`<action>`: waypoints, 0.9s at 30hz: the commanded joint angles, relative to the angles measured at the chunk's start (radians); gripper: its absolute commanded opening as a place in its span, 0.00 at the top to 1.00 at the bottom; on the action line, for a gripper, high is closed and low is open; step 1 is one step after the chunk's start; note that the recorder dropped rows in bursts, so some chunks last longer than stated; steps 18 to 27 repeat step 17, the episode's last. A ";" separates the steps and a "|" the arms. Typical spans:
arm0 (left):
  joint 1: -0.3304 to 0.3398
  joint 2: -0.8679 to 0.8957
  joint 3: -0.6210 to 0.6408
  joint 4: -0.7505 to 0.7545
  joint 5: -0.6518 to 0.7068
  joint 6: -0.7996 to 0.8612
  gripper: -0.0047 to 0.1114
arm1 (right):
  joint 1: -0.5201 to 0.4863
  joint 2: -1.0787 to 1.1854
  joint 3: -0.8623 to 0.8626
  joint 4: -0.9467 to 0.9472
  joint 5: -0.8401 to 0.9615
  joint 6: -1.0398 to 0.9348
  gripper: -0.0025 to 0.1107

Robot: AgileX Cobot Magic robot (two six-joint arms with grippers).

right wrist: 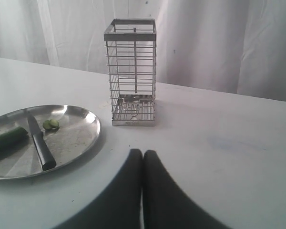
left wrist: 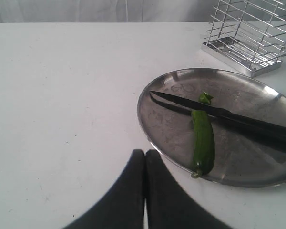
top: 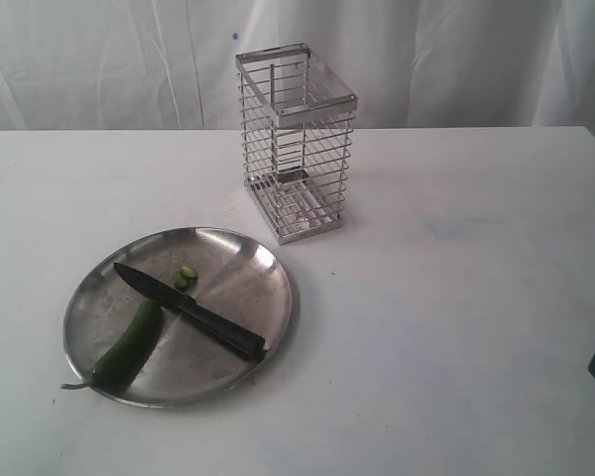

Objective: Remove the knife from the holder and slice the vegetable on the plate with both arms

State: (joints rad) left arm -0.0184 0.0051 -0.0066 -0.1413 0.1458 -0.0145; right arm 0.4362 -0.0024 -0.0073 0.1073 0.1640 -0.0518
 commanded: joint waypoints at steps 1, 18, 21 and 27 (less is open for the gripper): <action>-0.004 -0.005 0.007 -0.007 0.004 -0.007 0.96 | 0.003 0.002 0.007 0.001 0.003 0.004 0.98; -0.004 -0.005 0.007 -0.007 0.004 -0.007 0.96 | -0.236 0.002 0.007 0.001 0.003 0.004 0.98; -0.004 -0.005 0.007 -0.007 0.004 -0.007 0.96 | -0.236 0.002 0.007 0.001 0.003 0.004 0.98; -0.004 -0.005 0.007 -0.007 0.004 -0.007 0.96 | -0.236 0.002 0.007 0.001 0.003 0.004 0.98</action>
